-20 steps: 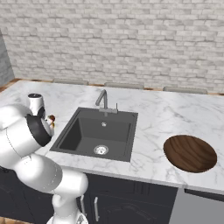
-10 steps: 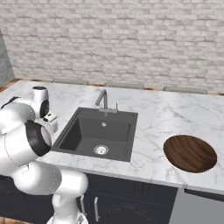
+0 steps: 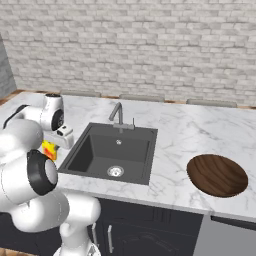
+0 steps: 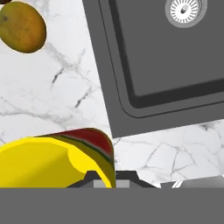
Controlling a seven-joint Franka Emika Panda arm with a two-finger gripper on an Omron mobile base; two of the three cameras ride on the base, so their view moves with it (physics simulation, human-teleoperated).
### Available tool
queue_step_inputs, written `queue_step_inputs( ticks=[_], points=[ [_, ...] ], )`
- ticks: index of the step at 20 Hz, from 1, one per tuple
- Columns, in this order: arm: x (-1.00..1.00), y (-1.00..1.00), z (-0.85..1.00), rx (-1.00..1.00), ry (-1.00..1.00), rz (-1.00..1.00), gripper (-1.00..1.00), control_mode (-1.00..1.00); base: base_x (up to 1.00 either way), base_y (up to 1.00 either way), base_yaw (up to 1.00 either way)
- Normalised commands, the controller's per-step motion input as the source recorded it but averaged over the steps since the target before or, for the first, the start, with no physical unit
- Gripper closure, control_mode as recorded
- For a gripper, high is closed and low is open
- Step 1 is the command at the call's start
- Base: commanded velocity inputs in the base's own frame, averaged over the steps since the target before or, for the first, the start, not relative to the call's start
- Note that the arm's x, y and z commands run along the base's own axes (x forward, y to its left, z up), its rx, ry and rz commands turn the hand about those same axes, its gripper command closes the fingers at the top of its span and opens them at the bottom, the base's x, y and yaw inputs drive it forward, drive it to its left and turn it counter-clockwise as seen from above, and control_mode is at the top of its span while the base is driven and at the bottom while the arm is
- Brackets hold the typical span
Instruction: Remove the pear and orange from the sink. Then move the bowl and cup from the counter to the sink for washing.
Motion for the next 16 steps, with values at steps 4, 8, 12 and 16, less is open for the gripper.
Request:
queue_step_inputs(
  ticks=[4, 8, 12, 16],
  points=[
    [0.00, -0.39, 0.17, 0.00, 0.00, -0.01, 1.00, -1.00, 0.00, 0.00, 0.00],
    [0.01, -0.39, 0.14, -0.01, 0.00, -0.02, 1.00, -1.00, 0.00, 0.00, 0.00],
    [0.06, -0.38, 0.08, -0.02, 0.00, -0.05, 1.00, -1.00, 0.00, 0.00, 0.00],
    [0.09, -0.35, 0.02, -0.01, 0.00, -0.05, 1.00, -1.00, 0.00, 0.00, 0.00]
  ],
)
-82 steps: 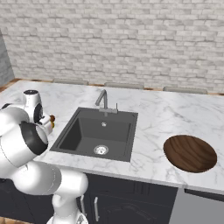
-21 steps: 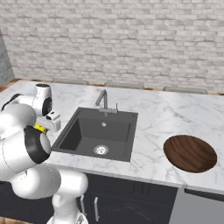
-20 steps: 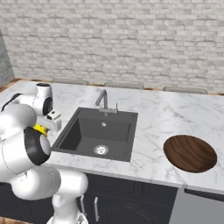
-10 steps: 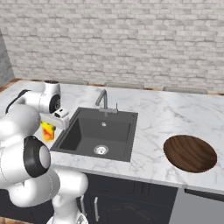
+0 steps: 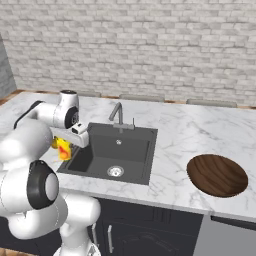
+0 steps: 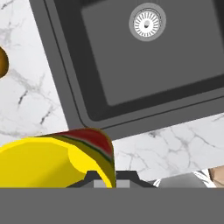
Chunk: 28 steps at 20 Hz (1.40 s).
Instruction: Remove the pear and orange from the sink. Then move the bowl and cup from the counter to the sink for washing.
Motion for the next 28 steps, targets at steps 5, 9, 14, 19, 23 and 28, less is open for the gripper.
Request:
queue_step_inputs(
  ticks=[5, 9, 14, 19, 23, 28],
  points=[
    [0.10, -0.30, 0.00, 0.00, 0.00, -0.04, 1.00, -1.00, 0.00, 0.00, 0.00],
    [0.09, -0.23, -0.05, 0.00, -0.03, -0.04, 1.00, -1.00, 0.00, 0.00, 0.00],
    [0.17, -0.12, -0.12, 0.00, -0.02, -0.06, 1.00, -1.00, 0.00, 0.00, 0.00],
    [0.20, -0.10, -0.16, 0.00, -0.05, -0.06, 1.00, -1.00, 0.00, 0.00, 0.00],
    [0.24, -0.07, -0.19, 0.00, -0.07, -0.06, 1.00, -1.00, 0.00, 0.00, 0.00],
    [0.28, -0.09, -0.21, 0.00, -0.03, -0.03, 1.00, -1.00, 0.00, 0.00, 0.00]
  ],
)
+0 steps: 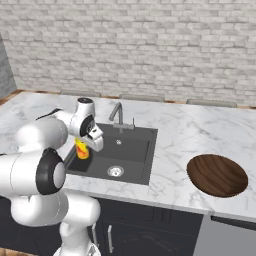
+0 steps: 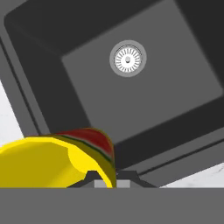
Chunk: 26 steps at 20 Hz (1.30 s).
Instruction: Remove the pear and orange from the sink. Then move the bowl and cup from the counter to the sink for washing.
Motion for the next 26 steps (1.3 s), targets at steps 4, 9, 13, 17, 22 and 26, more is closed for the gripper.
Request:
queue_step_inputs(
  ticks=[4, 9, 13, 17, 22, 26],
  points=[
    [0.26, -0.07, -0.25, 0.00, -0.02, -0.03, 1.00, -1.00, 0.00, 0.00, 0.00],
    [0.28, -0.02, -0.28, 0.00, -0.01, -0.04, 1.00, -1.00, 0.00, 0.00, 0.00],
    [0.27, -0.01, -0.29, 0.00, -0.02, -0.03, 1.00, -1.00, 0.00, 0.00, 0.00],
    [0.29, 0.00, -0.29, 0.00, 0.00, -0.03, 1.00, -1.00, 0.00, 0.00, 0.00],
    [0.32, 0.00, -0.26, 0.00, 0.00, -0.01, 1.00, -1.00, 0.00, 0.00, 0.00],
    [0.30, 0.00, -0.26, 0.00, 0.00, 0.00, 1.00, -1.00, 0.00, 0.00, 0.00]
  ],
)
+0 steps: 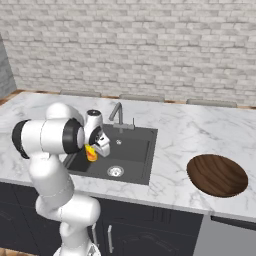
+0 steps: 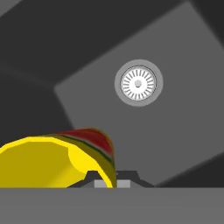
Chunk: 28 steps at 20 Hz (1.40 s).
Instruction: Remove the pear and orange from the sink. Then move the bowl and cup from the counter to the sink for washing.
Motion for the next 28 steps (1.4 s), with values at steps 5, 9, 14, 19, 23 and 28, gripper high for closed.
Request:
queue_step_inputs(
  ticks=[5, 9, 14, 19, 23, 28],
  points=[
    [0.31, 0.00, -0.24, 0.00, 0.00, 0.00, 1.00, -1.00, 0.00, 0.00, 0.00],
    [0.28, 0.04, -0.23, 0.00, 0.00, 0.00, 1.00, -1.00, 0.00, 0.00, 0.00],
    [0.29, 0.06, -0.21, 0.00, -0.01, 0.00, 1.00, -1.00, 0.00, 0.00, 0.00],
    [0.29, 0.09, -0.21, 0.00, -0.03, 0.00, 1.00, -1.00, 0.00, 0.00, 0.00],
    [0.29, 0.09, -0.22, 0.00, 0.00, 0.00, 1.00, -1.00, 0.00, 0.00, 0.00],
    [0.28, 0.10, -0.23, 0.00, 0.00, 0.00, 1.00, -1.00, 0.00, 0.00, 0.00]
  ],
)
